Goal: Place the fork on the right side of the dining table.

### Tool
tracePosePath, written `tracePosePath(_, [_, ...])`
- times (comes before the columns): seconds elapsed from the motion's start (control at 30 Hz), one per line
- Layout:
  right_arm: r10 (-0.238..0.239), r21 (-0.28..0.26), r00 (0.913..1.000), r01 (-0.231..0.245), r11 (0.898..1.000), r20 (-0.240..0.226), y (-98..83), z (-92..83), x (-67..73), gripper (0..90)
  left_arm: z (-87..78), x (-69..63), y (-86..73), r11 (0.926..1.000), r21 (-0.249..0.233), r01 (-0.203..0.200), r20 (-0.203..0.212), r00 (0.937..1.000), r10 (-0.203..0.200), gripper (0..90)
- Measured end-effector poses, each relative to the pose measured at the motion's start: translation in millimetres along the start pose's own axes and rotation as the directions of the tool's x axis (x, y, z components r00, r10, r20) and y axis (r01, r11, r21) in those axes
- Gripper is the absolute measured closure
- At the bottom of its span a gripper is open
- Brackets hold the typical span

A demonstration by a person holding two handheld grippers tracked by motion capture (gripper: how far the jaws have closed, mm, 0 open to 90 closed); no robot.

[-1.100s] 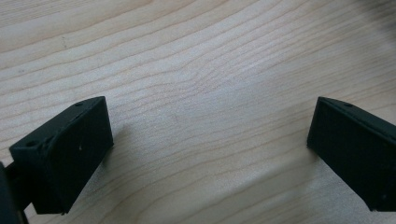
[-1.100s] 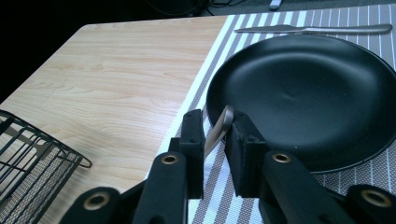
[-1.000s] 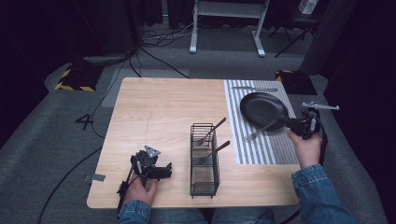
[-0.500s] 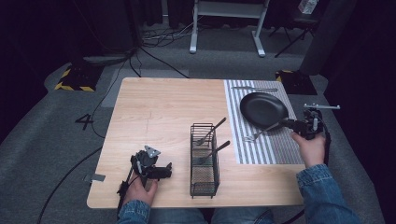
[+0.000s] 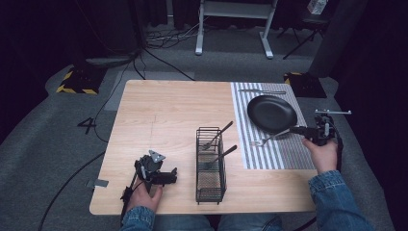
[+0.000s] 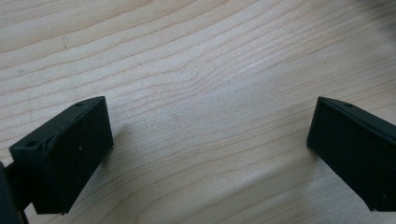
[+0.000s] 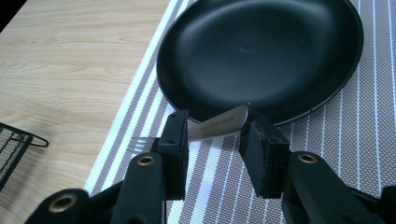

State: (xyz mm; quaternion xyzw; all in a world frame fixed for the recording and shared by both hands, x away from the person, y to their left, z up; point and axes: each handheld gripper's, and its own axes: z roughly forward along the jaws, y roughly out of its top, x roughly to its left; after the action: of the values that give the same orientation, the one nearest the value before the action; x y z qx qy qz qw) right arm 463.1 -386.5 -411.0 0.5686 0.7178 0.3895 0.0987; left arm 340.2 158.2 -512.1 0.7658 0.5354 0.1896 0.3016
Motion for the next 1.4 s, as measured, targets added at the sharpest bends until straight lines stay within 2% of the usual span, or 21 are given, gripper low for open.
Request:
tracePosePath(0.37, [0.039,0.023,0.9992,-0.039,0.999,0.01,-8.3,5.4,-15.6,62.0,0.0,0.0,0.0,1.0,0.0,0.0,0.0,1.0,0.0,0.2])
tracePosePath(0.77, [0.087,0.075,0.9959,-0.088,0.993,0.024,-18.0,15.6,-34.4,61.0,0.0,0.0,0.0,1.0,0.0,0.0,0.0,1.0,0.0,0.2])
tracePosePath(1.27, [0.176,0.116,0.9839,-0.178,0.977,0.034,-22.7,25.0,-56.1,57.8,0.0,0.0,0.0,1.0,0.0,0.0,0.0,1.0,0.0,0.3])
tracePosePath(1.4, [0.184,0.122,0.9821,-0.188,0.975,0.039,-22.8,27.8,-58.7,57.4,0.0,0.0,0.0,1.0,0.0,0.0,0.0,1.0,0.0,0.3])
